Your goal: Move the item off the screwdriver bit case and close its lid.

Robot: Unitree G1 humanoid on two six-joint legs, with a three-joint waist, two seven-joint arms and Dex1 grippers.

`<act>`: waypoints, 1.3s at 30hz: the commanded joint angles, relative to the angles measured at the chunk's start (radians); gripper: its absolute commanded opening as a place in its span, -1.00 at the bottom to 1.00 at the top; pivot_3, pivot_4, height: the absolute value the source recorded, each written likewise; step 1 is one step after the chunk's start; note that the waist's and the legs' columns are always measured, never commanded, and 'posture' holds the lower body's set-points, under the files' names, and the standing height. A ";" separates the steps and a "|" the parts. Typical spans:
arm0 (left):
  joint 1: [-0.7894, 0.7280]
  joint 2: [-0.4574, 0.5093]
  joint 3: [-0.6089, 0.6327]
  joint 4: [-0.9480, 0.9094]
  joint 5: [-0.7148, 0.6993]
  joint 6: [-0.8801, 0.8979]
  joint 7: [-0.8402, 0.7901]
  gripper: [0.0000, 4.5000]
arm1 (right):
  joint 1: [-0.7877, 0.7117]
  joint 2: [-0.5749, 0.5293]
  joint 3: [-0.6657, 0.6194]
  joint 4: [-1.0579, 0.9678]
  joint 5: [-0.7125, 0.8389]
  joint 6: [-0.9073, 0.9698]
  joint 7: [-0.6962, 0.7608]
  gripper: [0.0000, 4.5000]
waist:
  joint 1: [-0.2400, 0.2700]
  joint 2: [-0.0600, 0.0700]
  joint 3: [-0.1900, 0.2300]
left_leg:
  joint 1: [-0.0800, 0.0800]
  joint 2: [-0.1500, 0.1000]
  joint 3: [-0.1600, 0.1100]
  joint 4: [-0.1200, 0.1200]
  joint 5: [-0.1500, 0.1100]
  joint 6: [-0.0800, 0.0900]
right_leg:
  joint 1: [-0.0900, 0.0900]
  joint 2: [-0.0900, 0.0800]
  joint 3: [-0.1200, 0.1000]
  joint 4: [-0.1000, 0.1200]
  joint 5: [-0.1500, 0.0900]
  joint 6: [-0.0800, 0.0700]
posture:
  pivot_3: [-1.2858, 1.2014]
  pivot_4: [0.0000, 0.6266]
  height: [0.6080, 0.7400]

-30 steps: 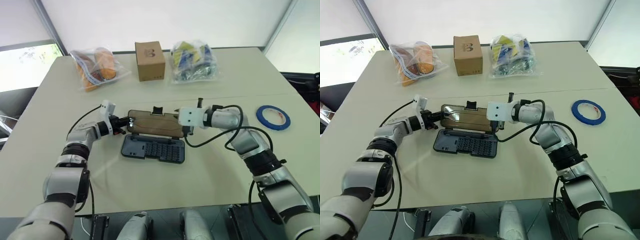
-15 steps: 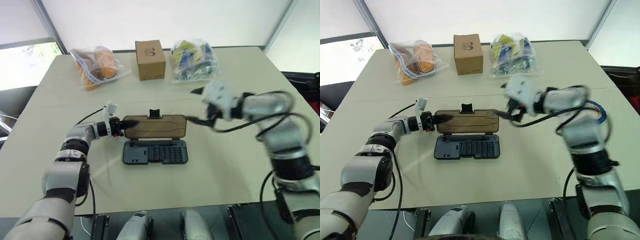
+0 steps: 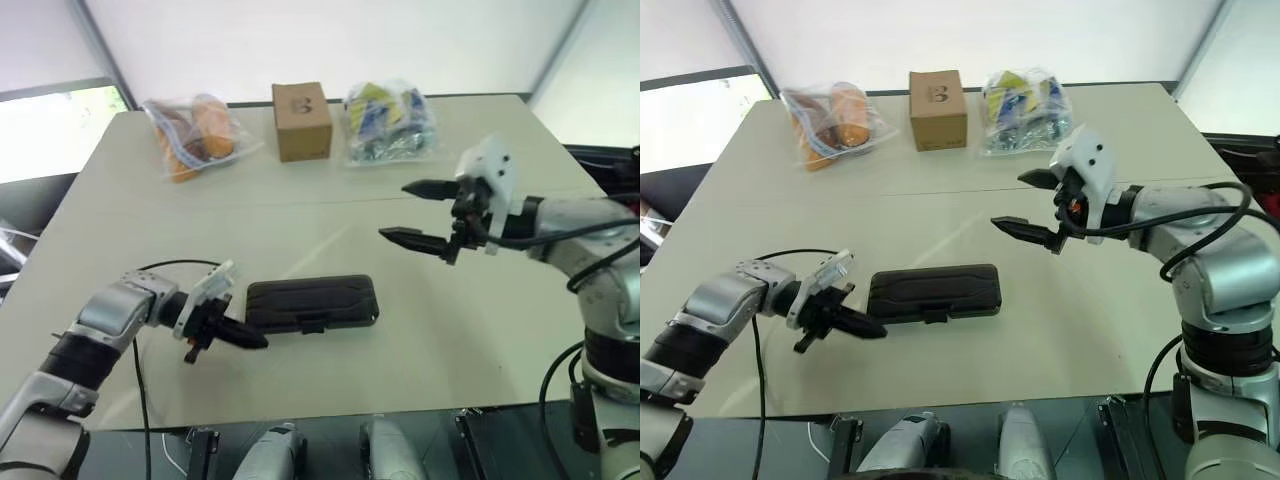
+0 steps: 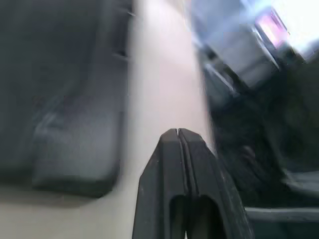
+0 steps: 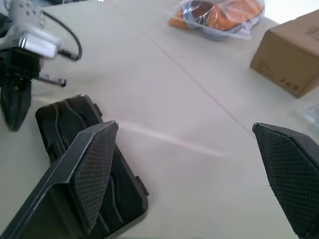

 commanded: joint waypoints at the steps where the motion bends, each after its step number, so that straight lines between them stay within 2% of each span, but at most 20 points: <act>1: -0.201 -0.020 0.227 0.137 -0.106 0.045 0.105 -1.00 | 0.042 0.009 0.102 -0.085 -0.016 -0.028 -0.040 0.98 | -0.001 -0.005 0.001 | -0.004 0.000 -0.001 0.003 0.001 -0.001 | -0.002 0.000 0.000 0.000 0.000 0.000 | 0.03 -0.52 1.00; 4: -0.228 -0.066 0.267 0.129 -0.116 0.073 0.146 -1.00 | 0.085 0.090 0.234 -0.106 -0.059 -0.040 -0.135 0.98 | -0.023 -0.003 0.000 | -0.002 -0.002 0.003 0.001 -0.001 0.002 | -0.002 -0.004 0.001 0.002 0.000 0.000 | 0.03 -0.52 1.00; 7: -0.231 -0.124 0.215 0.170 -0.004 -0.039 0.208 -1.00 | 0.112 0.155 0.325 -0.102 -0.123 -0.073 -0.218 0.98 | -0.032 -0.003 0.000 | 0.004 -0.003 0.003 0.000 -0.002 0.004 | 0.001 -0.005 0.001 0.005 0.000 0.000 | 0.03 -0.52 1.00; 11: -0.254 -0.171 0.011 0.355 0.261 -0.319 0.192 -1.00 | 0.138 0.204 0.391 -0.139 -0.162 -0.097 -0.275 0.19 | -0.031 -0.003 0.000 | 0.003 -0.003 0.004 0.000 -0.002 0.004 | 0.000 -0.004 0.001 0.004 0.000 0.000 | 0.03 -0.52 1.00; 12: -0.275 -0.192 -0.010 0.420 0.291 -0.358 0.177 -1.00 | 0.147 0.204 0.403 -0.160 -0.157 -0.090 -0.274 -0.10 | -0.030 -0.003 0.000 | 0.003 -0.003 0.004 0.000 -0.002 0.004 | 0.000 -0.004 0.001 0.004 0.000 0.000 | 0.03 -0.52 1.00; 16: -0.374 -0.275 -0.028 0.651 0.368 -0.483 0.150 -1.00 | 0.175 0.165 0.477 -0.235 -0.193 -0.097 -0.277 -0.98 | -0.022 -0.004 0.001 | 0.002 -0.003 0.004 0.001 -0.002 0.004 | 0.000 -0.003 0.000 0.004 0.000 0.000 | 0.03 -0.52 1.00; 20: -0.447 -0.334 -0.036 0.796 0.448 -0.583 0.162 -1.00 | 0.229 0.171 0.508 -0.311 -0.169 -0.035 -0.300 -0.98 | -0.026 -0.005 0.000 | 0.001 -0.004 0.003 0.001 -0.002 0.004 | 0.000 -0.004 0.000 0.003 0.000 0.000 | 0.03 -0.52 1.00; 24: -0.481 -0.381 -0.050 0.867 0.521 -0.653 0.150 -1.00 | 0.278 0.202 0.543 -0.341 -0.181 0.009 -0.353 -0.98 | -0.027 -0.005 0.000 | 0.001 -0.004 0.003 0.001 -0.002 0.004 | 0.000 -0.004 0.000 0.003 0.000 0.000 | 0.03 -0.52 1.00; 31: -0.475 -0.409 -0.056 0.881 0.577 -0.707 0.029 -1.00 | 0.268 0.174 0.617 -0.281 -0.290 -0.027 -0.417 -0.98 | -0.028 -0.006 0.000 | 0.001 -0.004 0.004 0.001 -0.002 0.004 | -0.001 -0.004 0.000 0.005 0.000 0.000 | 0.03 -0.52 1.00; 39: -0.411 -0.430 -0.085 0.865 0.640 -0.755 -0.010 -1.00 | 0.234 0.164 0.660 -0.159 -0.398 -0.115 -0.425 -0.98 | -0.027 -0.007 -0.001 | 0.003 -0.004 0.004 0.002 -0.002 0.004 | 0.001 -0.003 0.000 0.005 0.000 0.000 | 0.03 -0.52 1.00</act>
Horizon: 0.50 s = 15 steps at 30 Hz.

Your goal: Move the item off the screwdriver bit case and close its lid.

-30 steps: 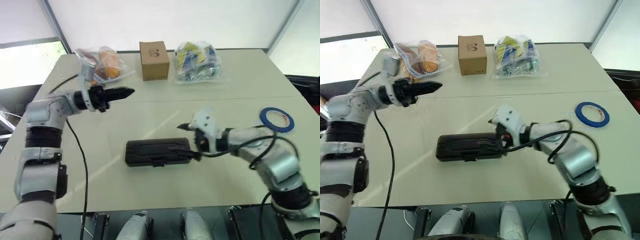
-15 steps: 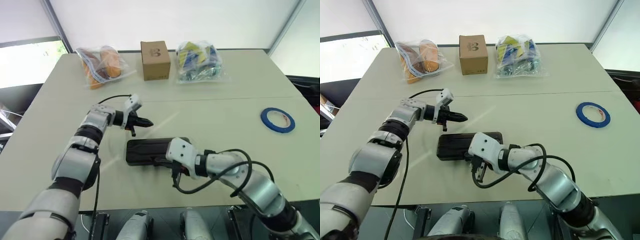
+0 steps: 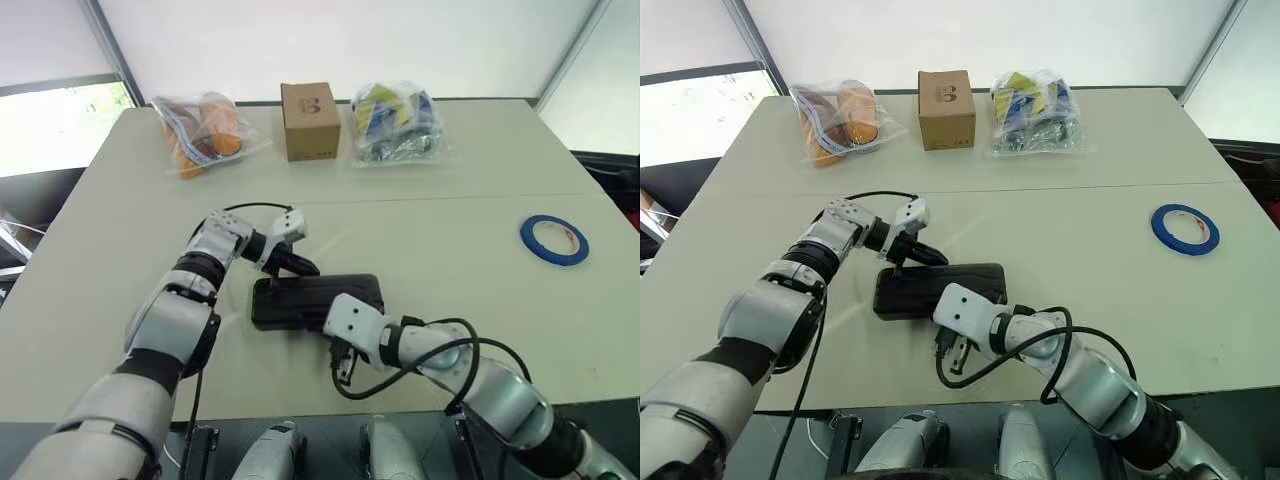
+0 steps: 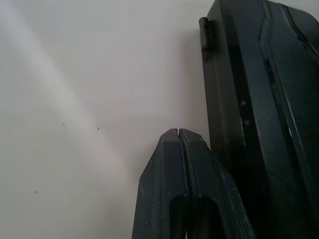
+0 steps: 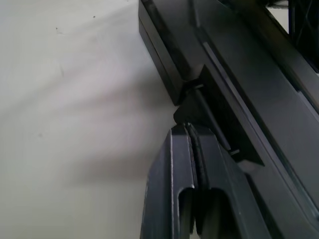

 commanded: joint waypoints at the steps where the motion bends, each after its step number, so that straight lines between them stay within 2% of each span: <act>1: 0.045 -0.020 -0.025 -0.014 0.036 -0.009 -0.038 -1.00 | -0.019 0.001 0.000 0.035 -0.053 -0.047 -0.008 -0.98 | 0.000 -0.001 0.000 | 0.000 0.000 0.000 0.000 0.000 0.000 | 0.000 0.000 0.000 0.000 0.000 0.000 | 0.03 -0.52 1.00; 7: 0.109 -0.021 -0.061 -0.068 0.053 -0.010 -0.113 -1.00 | -0.020 -0.005 0.000 0.057 -0.079 -0.067 0.008 -0.98 | -0.001 -0.001 -0.001 | 0.001 0.000 0.000 0.000 0.000 0.000 | 0.001 0.000 0.000 0.000 0.000 0.000 | 0.03 -0.52 1.00; 15: 0.174 -0.018 -0.069 -0.138 0.052 -0.002 -0.108 -1.00 | -0.032 0.014 0.004 0.093 -0.104 -0.080 0.001 -0.98 | -0.003 -0.004 -0.005 | 0.002 0.001 0.000 -0.001 0.000 0.000 | 0.001 0.000 0.000 0.000 0.000 0.000 | 0.03 -0.52 1.00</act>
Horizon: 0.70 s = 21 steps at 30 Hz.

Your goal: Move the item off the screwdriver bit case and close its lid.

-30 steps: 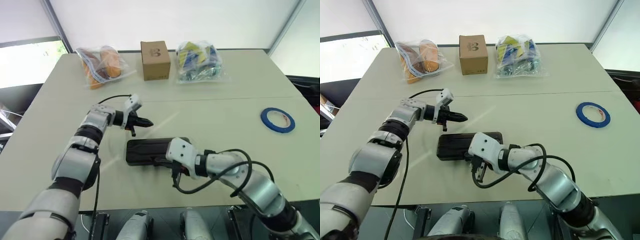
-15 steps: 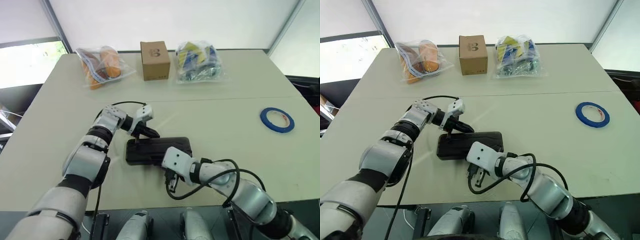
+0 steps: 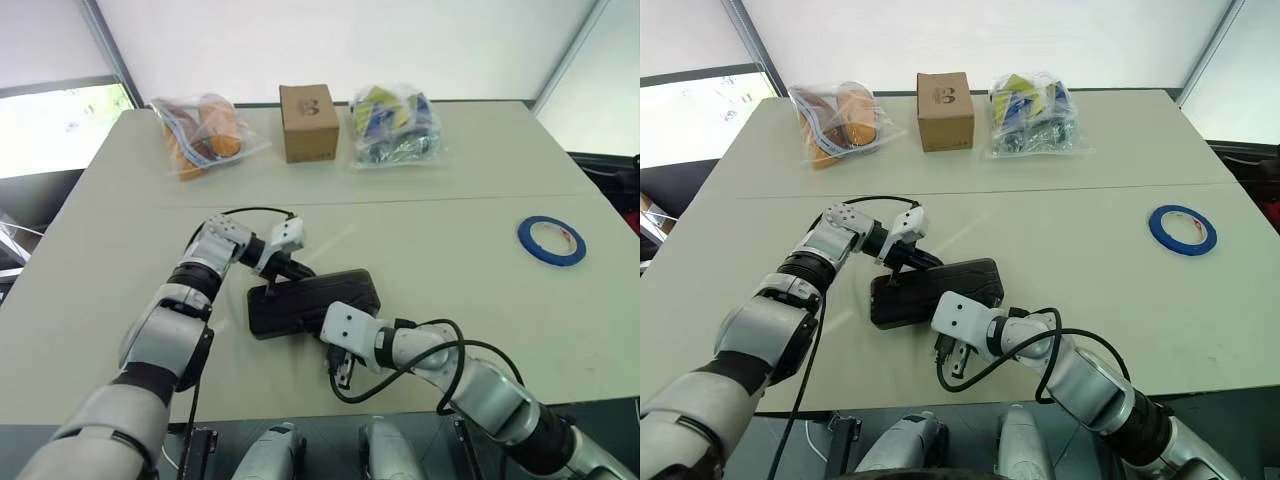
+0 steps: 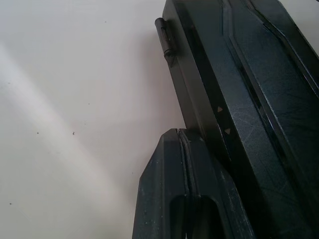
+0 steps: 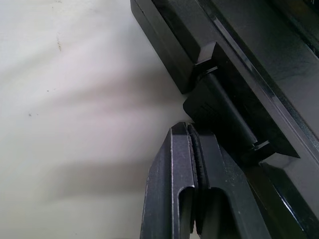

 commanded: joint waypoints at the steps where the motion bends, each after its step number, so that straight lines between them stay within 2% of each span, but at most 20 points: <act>1: 0.077 -0.039 -0.069 0.012 0.044 0.009 -0.071 -1.00 | -0.036 0.018 -0.035 0.030 -0.064 -0.013 -0.040 -0.98 | -0.001 -0.001 -0.002 | 0.000 0.000 0.000 0.000 0.000 0.000 | 0.000 0.000 0.000 0.000 0.000 0.000 | 0.03 -0.52 1.00; 9: 0.143 -0.035 -0.083 -0.092 0.027 0.057 -0.115 -1.00 | -0.074 0.036 -0.040 0.083 -0.127 0.056 -0.092 -0.98 | -0.004 -0.003 -0.008 | 0.001 0.001 0.000 -0.001 0.000 0.000 | 0.001 0.000 0.000 0.000 0.000 0.000 | 0.03 -0.52 1.00; 13: 0.139 -0.039 -0.052 -0.076 0.023 0.037 -0.034 -1.00 | -0.073 0.042 -0.061 0.043 -0.103 0.103 -0.080 -0.98 | -0.003 -0.003 -0.011 | 0.002 0.002 0.000 -0.001 0.000 0.000 | 0.002 0.001 0.000 0.000 0.000 0.000 | 0.03 -0.52 1.00; 16: 0.063 -0.046 0.014 0.014 0.017 -0.015 0.117 -1.00 | -0.009 0.105 -0.174 -0.123 0.043 0.221 -0.027 -0.98 | 0.012 -0.003 -0.012 | 0.002 0.001 -0.001 0.000 0.000 0.000 | 0.004 0.001 0.000 -0.002 0.000 0.000 | 0.03 -0.52 1.00; 21: -0.033 -0.020 0.118 0.097 -0.027 -0.045 0.216 -1.00 | 0.119 0.206 -0.416 -0.353 0.271 0.415 0.056 -0.98 | 0.032 -0.002 -0.012 | 0.002 -0.002 -0.003 0.002 0.000 0.000 | 0.007 0.000 0.001 -0.004 0.000 0.000 | 0.03 -0.52 1.00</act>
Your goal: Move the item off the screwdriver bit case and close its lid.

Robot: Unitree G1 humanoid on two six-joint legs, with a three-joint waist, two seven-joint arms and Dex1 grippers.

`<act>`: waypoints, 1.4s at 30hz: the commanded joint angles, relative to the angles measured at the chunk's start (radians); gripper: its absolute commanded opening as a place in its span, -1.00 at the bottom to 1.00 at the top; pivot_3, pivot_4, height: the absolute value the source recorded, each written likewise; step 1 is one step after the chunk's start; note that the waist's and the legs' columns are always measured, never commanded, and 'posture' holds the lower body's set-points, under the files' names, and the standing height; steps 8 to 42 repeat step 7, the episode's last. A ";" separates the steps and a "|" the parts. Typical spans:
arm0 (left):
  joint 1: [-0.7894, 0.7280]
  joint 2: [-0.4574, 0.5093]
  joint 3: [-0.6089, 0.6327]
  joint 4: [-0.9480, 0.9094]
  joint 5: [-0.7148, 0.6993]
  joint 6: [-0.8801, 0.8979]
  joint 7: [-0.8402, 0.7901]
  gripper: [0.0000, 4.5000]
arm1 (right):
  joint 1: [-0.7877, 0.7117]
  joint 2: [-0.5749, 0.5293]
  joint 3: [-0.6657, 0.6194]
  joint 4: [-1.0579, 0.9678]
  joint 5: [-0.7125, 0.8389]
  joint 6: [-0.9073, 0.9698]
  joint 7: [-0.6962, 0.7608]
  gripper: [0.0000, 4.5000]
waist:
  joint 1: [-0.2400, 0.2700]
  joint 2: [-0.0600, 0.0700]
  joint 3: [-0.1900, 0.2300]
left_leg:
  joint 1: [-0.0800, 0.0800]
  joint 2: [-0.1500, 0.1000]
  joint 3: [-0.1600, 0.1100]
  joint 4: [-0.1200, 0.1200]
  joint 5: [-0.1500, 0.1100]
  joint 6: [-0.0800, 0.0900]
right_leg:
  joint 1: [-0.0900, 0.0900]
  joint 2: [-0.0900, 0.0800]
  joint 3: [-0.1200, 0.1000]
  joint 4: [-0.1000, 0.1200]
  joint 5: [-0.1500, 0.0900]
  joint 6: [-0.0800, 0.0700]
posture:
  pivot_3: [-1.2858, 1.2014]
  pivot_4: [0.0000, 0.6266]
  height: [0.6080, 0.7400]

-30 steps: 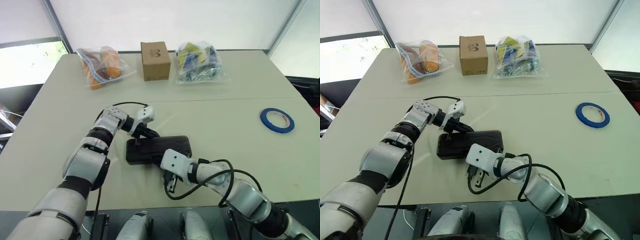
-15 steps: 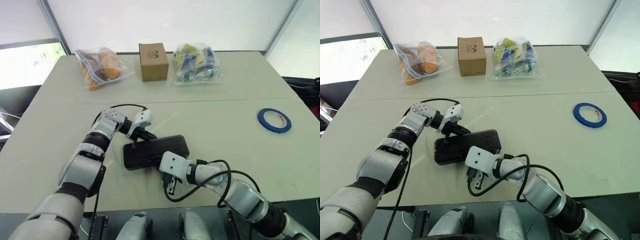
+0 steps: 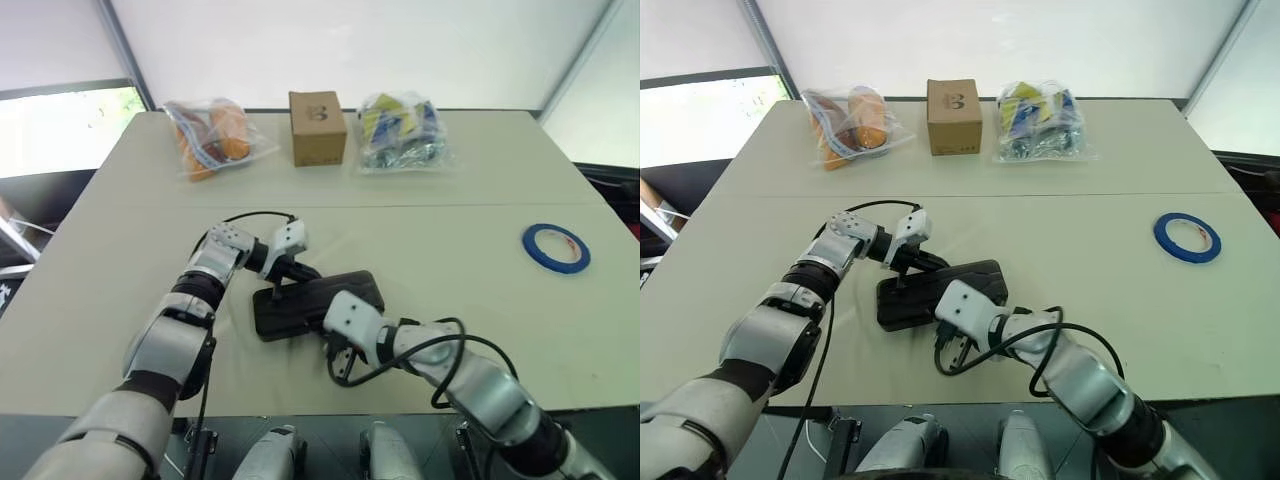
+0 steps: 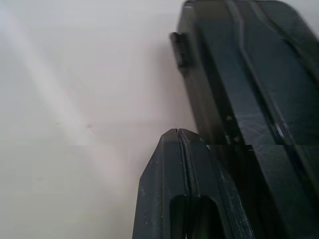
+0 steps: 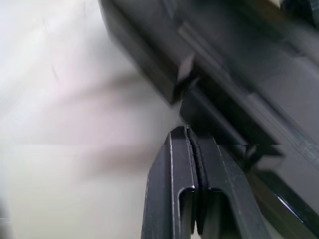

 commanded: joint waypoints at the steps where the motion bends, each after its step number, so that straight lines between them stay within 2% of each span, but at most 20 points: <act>1: -0.048 0.027 0.073 0.057 -0.039 -0.017 0.077 -1.00 | 0.076 0.034 -0.207 -0.192 0.169 0.123 0.069 -0.98 | -0.002 0.000 0.000 | 0.000 0.000 0.000 0.000 0.000 0.000 | 0.000 0.000 0.000 0.000 0.000 0.000 | 0.03 -0.52 1.00; 7: -0.090 0.116 0.189 0.061 -0.110 0.002 0.133 -1.00 | 0.080 0.016 -0.585 -0.231 0.384 0.226 0.163 -0.98 | -0.013 -0.001 0.002 | -0.002 0.001 0.000 -0.001 -0.001 0.001 | -0.003 0.000 0.000 0.001 0.000 0.000 | 0.03 -0.52 1.00; 42: -0.090 0.116 0.189 0.061 -0.110 0.002 0.133 -1.00 | 0.080 0.016 -0.585 -0.231 0.384 0.226 0.163 -0.98 | -0.013 -0.001 0.002 | -0.002 0.001 0.000 -0.001 -0.001 0.001 | -0.003 0.000 0.000 0.001 0.000 0.000 | 0.03 -0.52 1.00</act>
